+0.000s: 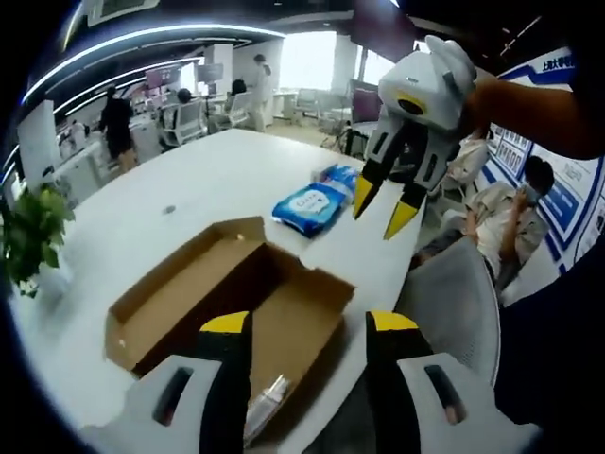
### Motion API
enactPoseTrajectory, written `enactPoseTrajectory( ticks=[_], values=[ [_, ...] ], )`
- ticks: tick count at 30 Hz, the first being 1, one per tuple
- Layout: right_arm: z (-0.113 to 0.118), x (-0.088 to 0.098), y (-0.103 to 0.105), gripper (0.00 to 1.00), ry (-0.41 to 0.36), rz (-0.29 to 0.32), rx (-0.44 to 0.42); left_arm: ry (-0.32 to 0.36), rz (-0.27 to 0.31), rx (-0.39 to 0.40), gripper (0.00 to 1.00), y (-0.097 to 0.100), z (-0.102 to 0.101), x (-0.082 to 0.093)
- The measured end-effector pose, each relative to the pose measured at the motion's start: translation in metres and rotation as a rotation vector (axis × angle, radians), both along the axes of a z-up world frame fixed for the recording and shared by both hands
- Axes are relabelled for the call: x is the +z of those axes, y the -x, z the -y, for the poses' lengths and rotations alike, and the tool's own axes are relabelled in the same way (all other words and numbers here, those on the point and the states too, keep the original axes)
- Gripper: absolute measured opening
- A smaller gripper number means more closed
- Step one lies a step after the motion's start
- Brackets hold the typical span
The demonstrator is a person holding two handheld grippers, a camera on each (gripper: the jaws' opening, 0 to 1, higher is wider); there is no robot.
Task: Operate the shoe box by opening the lid, removing the specified soft item, and placing it in the target area until the item is outside and the box remains undamaged.
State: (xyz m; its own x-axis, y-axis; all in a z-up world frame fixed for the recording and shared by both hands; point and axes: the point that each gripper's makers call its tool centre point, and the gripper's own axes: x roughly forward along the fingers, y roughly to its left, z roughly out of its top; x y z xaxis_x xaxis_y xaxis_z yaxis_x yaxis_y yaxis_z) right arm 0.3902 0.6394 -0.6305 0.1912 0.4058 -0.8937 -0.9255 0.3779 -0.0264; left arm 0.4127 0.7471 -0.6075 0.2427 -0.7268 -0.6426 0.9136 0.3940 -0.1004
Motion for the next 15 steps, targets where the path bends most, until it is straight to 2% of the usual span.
enactPoseTrajectory(
  ticks=[7, 10, 15],
  values=[
    [-0.049, -0.008, -0.005, 0.21, -0.022, -0.004, 0.063, -0.022, -0.006, 0.027, 0.47, -0.007, -0.049, -0.010],
    [-0.066, -0.013, -0.009, 0.20, -0.034, -0.002, 0.086, 0.018, -0.004, 0.019, 0.47, -0.010, -0.062, -0.008],
    [-0.094, -0.024, -0.014, 0.19, -0.061, -0.016, 0.121, 0.013, -0.010, -0.013, 0.46, -0.008, -0.078, -0.014]
  ],
)
